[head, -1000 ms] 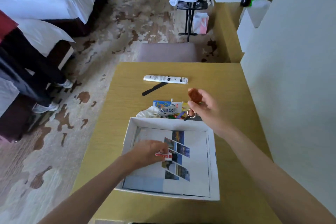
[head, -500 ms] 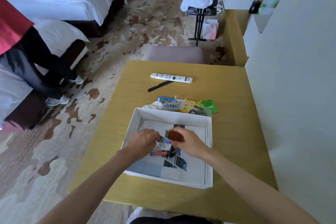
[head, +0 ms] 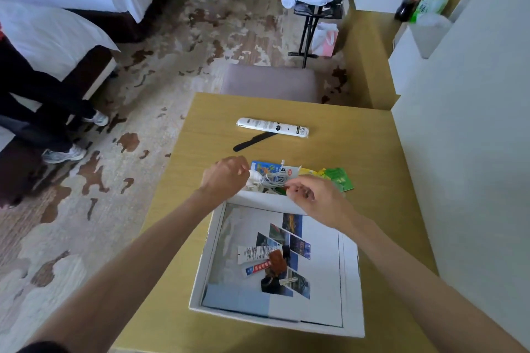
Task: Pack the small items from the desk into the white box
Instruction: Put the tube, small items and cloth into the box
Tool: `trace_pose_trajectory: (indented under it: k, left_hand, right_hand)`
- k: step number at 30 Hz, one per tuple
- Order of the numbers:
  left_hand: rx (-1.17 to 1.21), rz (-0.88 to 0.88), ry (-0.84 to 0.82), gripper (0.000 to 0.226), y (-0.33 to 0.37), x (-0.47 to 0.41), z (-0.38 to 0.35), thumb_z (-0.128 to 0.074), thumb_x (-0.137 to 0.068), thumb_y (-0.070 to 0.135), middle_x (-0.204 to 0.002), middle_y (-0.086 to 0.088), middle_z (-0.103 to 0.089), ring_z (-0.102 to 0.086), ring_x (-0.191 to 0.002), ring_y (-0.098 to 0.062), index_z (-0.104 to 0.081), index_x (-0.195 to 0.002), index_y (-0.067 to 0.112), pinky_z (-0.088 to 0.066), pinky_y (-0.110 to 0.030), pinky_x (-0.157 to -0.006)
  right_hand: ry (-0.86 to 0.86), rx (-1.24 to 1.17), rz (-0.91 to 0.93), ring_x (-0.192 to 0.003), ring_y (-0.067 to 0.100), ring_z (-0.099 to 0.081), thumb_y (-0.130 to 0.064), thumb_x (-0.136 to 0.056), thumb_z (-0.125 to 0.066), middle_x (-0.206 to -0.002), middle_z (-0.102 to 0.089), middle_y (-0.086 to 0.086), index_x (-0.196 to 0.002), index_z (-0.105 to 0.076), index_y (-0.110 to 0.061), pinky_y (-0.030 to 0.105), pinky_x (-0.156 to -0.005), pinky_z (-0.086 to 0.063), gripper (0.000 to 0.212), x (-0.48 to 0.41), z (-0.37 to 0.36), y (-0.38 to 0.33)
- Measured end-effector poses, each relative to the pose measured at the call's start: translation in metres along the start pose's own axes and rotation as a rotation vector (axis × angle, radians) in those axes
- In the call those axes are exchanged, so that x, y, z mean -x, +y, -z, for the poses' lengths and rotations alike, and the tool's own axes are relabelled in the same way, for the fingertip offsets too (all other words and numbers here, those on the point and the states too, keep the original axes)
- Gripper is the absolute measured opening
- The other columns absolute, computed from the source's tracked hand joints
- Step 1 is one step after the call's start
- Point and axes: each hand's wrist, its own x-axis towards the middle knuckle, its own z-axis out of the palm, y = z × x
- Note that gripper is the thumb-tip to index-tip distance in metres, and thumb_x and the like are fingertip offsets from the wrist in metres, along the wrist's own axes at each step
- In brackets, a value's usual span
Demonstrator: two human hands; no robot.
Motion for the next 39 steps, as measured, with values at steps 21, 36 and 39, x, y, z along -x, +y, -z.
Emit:
trace_pose_trajectory:
  k: [21, 36, 39]
  left_hand:
    - [0.549, 0.25, -0.334, 0.02, -0.102, -0.06, -0.047, -0.064, -0.088, 0.021, -0.095, -0.005, -0.066, -0.06, -0.073, -0.009, -0.064, -0.105, 0.011, -0.047, -0.013, -0.051]
    - [0.899, 0.104, 0.194, 0.034, -0.036, 0.018, 0.039, -0.075, -0.078, 0.021, -0.088, 0.01, -0.066, -0.068, -0.079, -0.007, -0.065, -0.107, 0.033, -0.054, -0.017, -0.061]
    - [0.818, 0.083, 0.298, 0.029, -0.02, 0.039, 0.044, -0.071, -0.082, 0.019, -0.087, 0.015, -0.066, -0.065, -0.076, 0.001, -0.066, -0.099, 0.042, -0.052, -0.014, -0.06]
  right_hand:
    - [-0.197, 0.148, -0.238, -0.094, 0.015, -0.062, -0.027, -0.091, -0.064, -0.107, -0.068, 0.001, -0.111, -0.068, -0.015, 0.027, -0.071, -0.049, 0.023, -0.137, -0.077, 0.023]
    - [0.241, -0.589, -0.209, -0.077, 0.014, -0.071, -0.012, -0.088, -0.066, -0.086, -0.073, 0.001, -0.092, -0.069, -0.018, 0.027, -0.063, -0.059, 0.008, -0.111, -0.029, -0.05]
    - [0.398, -0.769, -0.219, -0.073, 0.011, -0.068, -0.011, -0.089, -0.065, -0.08, -0.07, 0.0, -0.083, -0.067, -0.022, 0.022, -0.056, -0.055, 0.013, -0.084, -0.011, -0.056]
